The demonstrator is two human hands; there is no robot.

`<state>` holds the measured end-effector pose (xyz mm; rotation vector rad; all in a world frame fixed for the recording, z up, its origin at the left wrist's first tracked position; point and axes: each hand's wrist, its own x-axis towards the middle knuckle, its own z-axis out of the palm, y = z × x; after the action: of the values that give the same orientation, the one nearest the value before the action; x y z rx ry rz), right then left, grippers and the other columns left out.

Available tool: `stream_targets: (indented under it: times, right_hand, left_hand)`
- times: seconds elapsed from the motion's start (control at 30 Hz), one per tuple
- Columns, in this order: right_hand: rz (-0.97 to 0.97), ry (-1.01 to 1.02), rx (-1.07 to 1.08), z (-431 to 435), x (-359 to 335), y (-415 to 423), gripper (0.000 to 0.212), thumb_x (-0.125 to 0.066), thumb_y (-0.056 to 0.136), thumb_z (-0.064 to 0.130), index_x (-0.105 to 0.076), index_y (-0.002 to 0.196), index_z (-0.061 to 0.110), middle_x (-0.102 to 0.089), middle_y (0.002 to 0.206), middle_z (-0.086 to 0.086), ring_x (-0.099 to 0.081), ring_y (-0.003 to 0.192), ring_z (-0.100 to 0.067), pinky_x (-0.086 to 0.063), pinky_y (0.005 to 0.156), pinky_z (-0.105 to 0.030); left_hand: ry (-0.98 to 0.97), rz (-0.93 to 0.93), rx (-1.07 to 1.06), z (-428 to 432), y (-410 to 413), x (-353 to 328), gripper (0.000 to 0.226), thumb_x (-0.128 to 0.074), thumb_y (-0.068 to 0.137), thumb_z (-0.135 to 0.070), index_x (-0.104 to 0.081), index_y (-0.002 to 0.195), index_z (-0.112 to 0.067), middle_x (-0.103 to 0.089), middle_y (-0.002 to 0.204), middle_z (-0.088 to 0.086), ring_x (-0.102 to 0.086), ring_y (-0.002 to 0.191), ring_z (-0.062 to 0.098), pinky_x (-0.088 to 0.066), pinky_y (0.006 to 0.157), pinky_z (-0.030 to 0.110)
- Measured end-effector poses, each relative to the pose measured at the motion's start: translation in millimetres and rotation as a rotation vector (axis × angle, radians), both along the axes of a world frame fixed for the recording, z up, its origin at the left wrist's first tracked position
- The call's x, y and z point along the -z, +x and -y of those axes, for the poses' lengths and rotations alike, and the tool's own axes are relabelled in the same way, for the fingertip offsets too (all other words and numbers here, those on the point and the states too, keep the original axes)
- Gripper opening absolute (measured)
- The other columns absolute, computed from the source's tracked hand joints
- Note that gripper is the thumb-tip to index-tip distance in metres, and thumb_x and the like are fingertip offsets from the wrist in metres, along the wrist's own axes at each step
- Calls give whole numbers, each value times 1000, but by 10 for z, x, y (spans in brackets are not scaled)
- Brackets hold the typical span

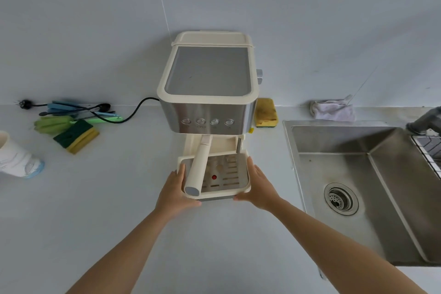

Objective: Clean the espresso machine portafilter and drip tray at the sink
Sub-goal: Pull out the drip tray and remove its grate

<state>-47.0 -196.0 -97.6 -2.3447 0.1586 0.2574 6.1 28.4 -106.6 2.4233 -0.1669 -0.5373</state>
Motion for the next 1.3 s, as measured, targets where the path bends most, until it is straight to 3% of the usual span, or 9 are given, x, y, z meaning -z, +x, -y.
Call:
stream_targets:
  times: [0.1, 0.2, 0.37, 0.63, 1.0, 1.13, 1.3]
  right_hand:
    - [25, 22, -31, 12, -12, -215, 104, -79, 68, 23, -8, 144, 19, -42, 134, 1, -38, 122, -13, -41, 102, -32]
    - [14, 28, -33, 52, 11, -444, 105, -79, 67, 25, -7, 144, 21, -42, 132, 3, -39, 118, -9, -45, 101, -33]
    - [-36, 3, -4, 126, 77, -875, 116, -79, 67, 28, 4, 148, 19, -40, 135, 3, -37, 127, -13, -43, 103, -34]
    - [-122, -40, 102, 55, 103, -1573, 119, -77, 70, 29, 12, 146, 16, -33, 142, 3, -31, 131, -12, -35, 106, -29]
    - [-194, -121, 120, 151, 131, -1986, 124, -81, 64, 29, 10, 147, 13, -38, 137, -2, -38, 126, -16, -39, 107, -36]
    - [-211, -128, 84, 197, 139, -2005, 126, -80, 65, 31, 14, 146, 10, -31, 142, -3, -29, 133, -18, -32, 112, -37]
    - [-204, -242, 13, 219, 87, -1959, 128, -75, 62, 51, 13, 146, 12, -10, 155, -6, -4, 144, -27, -15, 118, -47]
  left_hand:
    - [-22, -7, -60, -7, -250, 6, 100, -84, 57, -22, -30, 140, -16, -48, 117, 2, -51, 101, 16, -42, 74, 24]
    - [-2, 34, -22, 5, -503, 30, 98, -83, 56, -28, -30, 138, -21, -45, 117, -3, -48, 101, 12, -38, 71, 19]
    - [18, 51, 56, 80, -888, 63, 117, -79, 61, -33, -2, 148, -26, -38, 124, -1, -44, 113, 10, -45, 85, 22]
    - [124, 28, 229, 84, -1325, 211, 123, -75, 64, -48, 11, 148, -22, -20, 148, 8, -23, 139, 22, -35, 109, 36]
    - [199, 15, 326, 224, -1683, 237, 120, -71, 68, -52, 13, 148, -20, -13, 153, 8, -14, 143, 24, -27, 114, 38]
    - [212, -8, 329, 272, -1721, 204, 120, -69, 69, -54, 15, 147, -19, -10, 154, 8, -11, 144, 24, -24, 116, 38]
    - [226, -35, 287, 277, -1735, 109, 118, -67, 67, -59, 12, 148, -23, -12, 151, 13, -11, 142, 27, -24, 115, 40]
